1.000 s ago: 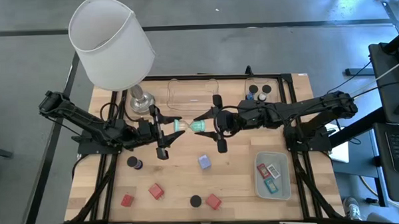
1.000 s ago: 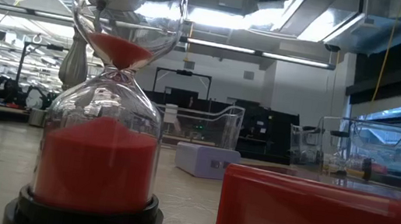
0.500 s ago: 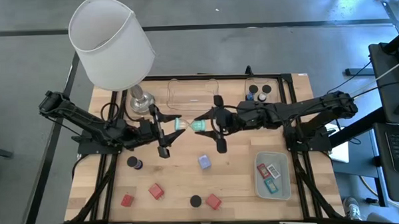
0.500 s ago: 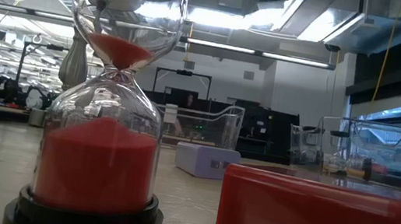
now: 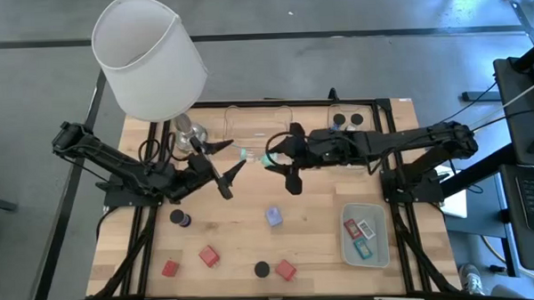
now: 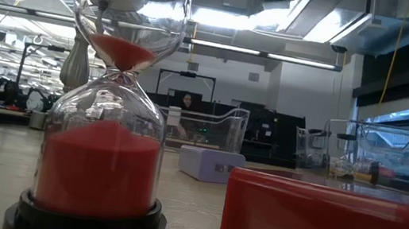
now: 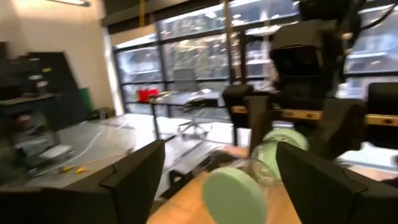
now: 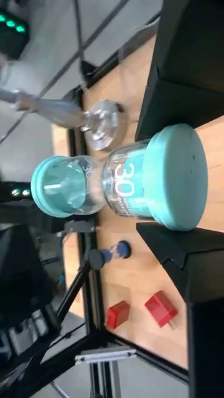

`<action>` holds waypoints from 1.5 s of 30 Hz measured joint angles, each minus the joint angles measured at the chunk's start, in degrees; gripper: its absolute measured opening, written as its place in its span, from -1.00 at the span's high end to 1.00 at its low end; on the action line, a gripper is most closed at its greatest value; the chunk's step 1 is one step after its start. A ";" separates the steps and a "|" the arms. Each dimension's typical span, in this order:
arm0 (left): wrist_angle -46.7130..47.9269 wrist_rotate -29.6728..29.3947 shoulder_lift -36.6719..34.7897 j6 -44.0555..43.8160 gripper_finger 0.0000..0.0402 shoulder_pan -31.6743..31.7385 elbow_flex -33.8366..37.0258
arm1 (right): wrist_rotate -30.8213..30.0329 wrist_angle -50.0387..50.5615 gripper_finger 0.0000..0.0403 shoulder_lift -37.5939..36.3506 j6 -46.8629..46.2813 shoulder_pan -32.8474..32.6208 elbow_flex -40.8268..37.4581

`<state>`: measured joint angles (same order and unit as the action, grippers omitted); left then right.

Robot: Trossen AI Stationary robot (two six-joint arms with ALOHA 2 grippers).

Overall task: Pick & Place Office items
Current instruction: Put the green hourglass into the right transparent bin

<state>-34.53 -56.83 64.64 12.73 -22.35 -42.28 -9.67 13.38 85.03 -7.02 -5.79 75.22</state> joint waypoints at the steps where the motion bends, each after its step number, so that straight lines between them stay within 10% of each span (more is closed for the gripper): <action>1: 0.05 -1.37 0.00 0.04 -0.55 0.00 0.00 | 0.02 1.13 0.01 -0.01 -0.48 0.43 0.00; 23: 15.06 -9.67 0.00 -10.45 -0.57 0.00 0.00 | -12.67 72.59 0.00 -4.17 -32.56 11.39 0.00; 45: 24.49 -9.58 0.00 -18.01 -0.57 0.00 0.00 | 1.13 62.39 -0.01 -4.15 -23.55 24.14 -17.07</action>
<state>-10.04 -66.41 64.64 -5.28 -22.35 -42.28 -8.54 75.77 80.88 -30.57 18.35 58.15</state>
